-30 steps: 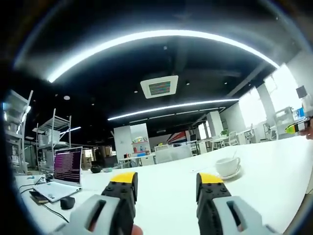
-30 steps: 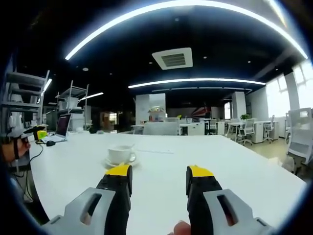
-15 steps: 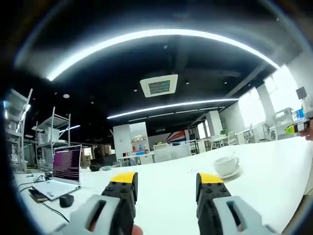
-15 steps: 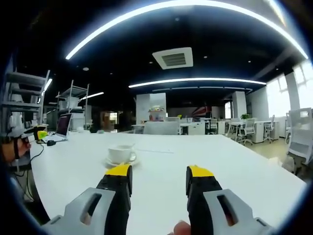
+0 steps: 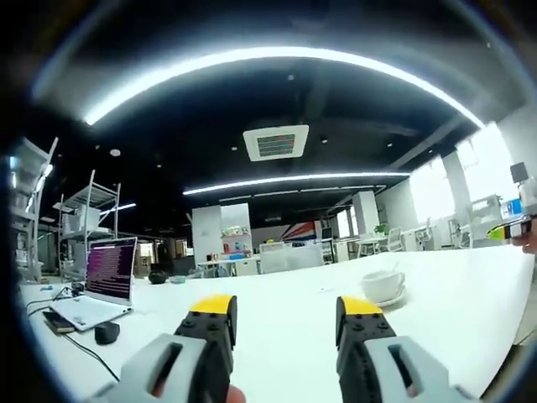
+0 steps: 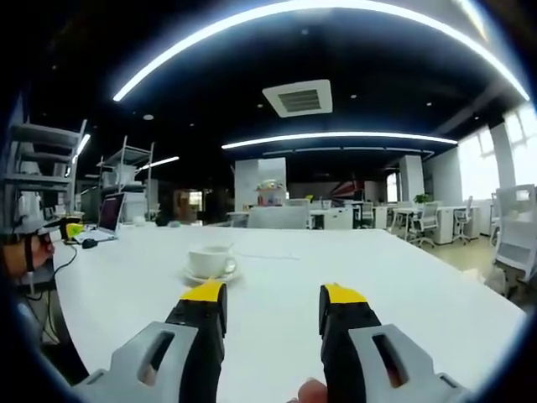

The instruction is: Tidy tabletop coffee trays, cups and spoons，present forward

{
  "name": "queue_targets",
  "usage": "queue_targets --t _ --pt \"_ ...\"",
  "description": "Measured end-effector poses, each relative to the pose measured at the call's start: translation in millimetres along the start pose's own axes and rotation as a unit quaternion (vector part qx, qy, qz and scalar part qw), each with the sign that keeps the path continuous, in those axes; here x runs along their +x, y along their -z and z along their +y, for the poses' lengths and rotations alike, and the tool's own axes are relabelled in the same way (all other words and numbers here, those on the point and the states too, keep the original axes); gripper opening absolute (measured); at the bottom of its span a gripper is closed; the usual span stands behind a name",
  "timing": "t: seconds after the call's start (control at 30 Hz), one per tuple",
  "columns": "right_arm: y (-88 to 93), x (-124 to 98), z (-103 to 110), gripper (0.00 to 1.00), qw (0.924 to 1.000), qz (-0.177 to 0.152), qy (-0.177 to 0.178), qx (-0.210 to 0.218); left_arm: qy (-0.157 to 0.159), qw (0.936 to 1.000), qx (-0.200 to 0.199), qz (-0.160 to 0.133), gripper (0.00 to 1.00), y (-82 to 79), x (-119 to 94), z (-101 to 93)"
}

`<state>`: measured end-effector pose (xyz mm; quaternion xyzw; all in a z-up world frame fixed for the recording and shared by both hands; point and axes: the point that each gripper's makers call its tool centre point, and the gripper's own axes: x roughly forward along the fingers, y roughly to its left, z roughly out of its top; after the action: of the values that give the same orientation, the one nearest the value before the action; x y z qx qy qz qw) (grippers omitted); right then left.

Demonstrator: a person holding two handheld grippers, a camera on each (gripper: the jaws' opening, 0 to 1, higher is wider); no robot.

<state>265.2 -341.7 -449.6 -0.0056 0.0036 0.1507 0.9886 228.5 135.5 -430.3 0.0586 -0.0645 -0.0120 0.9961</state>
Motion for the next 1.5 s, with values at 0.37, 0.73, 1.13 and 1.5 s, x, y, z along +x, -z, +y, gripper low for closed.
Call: queue_targets --t 0.37,0.73,1.13,1.5 --pt "1.8 -5 1 0.44 1.0 0.001 0.001 -0.001 0.028 0.9991 -0.02 0.025 0.48 9.7 2 -8.4" --pt "1.2 -5 0 0.44 0.9999 0.005 0.007 -0.008 0.033 0.9985 -0.027 0.034 0.48 23.5 3 -2.7" --pt "-1.1 -4 8 0.45 0.9995 0.008 0.001 -0.029 0.027 0.9986 -0.032 0.031 0.48 22.4 4 -3.0" --pt "0.5 -6 8 0.44 0.9995 0.008 0.003 -0.029 0.029 0.9986 -0.033 0.028 0.47 18.1 4 -7.3"
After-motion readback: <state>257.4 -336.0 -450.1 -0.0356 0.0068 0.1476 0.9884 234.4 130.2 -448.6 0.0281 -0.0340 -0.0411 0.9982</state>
